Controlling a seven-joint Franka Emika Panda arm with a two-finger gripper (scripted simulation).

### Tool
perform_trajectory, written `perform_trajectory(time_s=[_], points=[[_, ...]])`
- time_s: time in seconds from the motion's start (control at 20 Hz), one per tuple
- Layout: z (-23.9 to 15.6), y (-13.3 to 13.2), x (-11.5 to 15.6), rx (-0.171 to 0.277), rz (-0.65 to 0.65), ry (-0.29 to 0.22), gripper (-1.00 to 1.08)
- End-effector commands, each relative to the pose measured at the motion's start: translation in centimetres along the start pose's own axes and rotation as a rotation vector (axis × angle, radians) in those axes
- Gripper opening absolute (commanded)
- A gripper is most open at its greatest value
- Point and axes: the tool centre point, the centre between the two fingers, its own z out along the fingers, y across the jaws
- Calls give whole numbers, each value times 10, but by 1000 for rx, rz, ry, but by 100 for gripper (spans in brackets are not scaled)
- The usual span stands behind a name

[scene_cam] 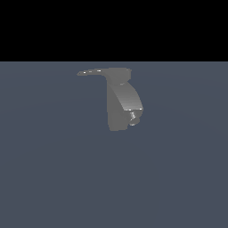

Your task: Turn on the faucet by rotating a designated handle.

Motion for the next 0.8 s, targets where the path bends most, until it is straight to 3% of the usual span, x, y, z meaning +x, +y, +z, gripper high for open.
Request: perform_trajectory(time_s=[0.0,0.75], points=[[0,-2,7,0,24,0,-100],[13,-23,85,6,303,3,-100]])
